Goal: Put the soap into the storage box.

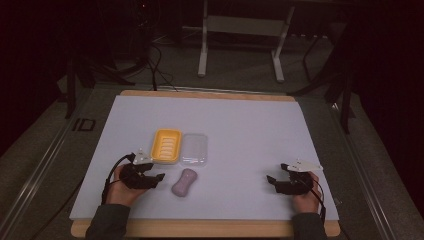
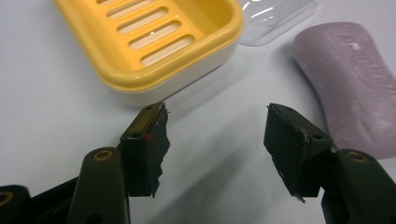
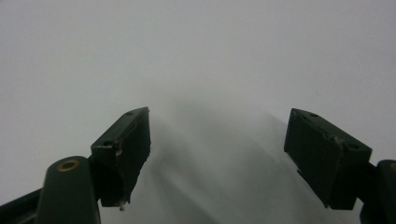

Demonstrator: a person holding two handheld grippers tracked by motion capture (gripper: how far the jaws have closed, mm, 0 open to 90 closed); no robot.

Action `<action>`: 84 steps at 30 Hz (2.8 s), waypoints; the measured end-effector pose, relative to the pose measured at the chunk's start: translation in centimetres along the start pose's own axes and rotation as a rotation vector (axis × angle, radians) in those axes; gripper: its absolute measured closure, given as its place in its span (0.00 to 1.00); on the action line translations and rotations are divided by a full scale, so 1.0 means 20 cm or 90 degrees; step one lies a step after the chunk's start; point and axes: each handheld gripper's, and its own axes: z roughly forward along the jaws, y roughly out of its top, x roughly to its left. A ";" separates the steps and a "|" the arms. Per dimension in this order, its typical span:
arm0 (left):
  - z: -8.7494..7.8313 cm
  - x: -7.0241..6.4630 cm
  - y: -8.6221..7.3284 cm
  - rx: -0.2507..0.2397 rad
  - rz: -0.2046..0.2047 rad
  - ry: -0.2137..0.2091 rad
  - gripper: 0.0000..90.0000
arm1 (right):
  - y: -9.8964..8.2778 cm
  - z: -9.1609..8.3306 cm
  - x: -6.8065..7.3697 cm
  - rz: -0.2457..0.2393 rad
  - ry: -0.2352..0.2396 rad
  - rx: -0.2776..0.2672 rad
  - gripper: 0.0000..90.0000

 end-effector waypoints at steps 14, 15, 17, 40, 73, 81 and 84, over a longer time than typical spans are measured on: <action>-0.01 -0.05 0.07 0.022 0.034 -0.009 0.45 | 0.00 0.00 0.00 0.003 -0.004 -0.004 0.25; -0.01 -0.05 0.07 0.024 0.038 -0.009 0.45 | 0.00 0.00 0.00 0.003 -0.004 -0.004 0.25; -0.01 -0.06 0.09 0.030 0.046 -0.007 0.44 | 0.00 0.00 0.00 0.005 -0.004 -0.003 0.25; 0.02 -0.13 0.21 0.079 0.092 -0.022 0.44 | 0.00 -0.01 0.00 0.008 -0.004 -0.008 0.25; 0.08 -0.23 0.33 0.139 0.135 -0.034 0.40 | 0.00 -0.01 0.00 0.004 -0.008 -0.008 0.25; 0.09 -0.24 0.34 0.144 0.129 -0.035 0.38 | 0.00 -0.01 0.00 0.005 -0.008 -0.008 0.25; 0.10 -0.25 0.34 0.148 0.131 -0.036 0.37 | 0.00 -0.01 0.00 0.004 -0.008 -0.008 0.25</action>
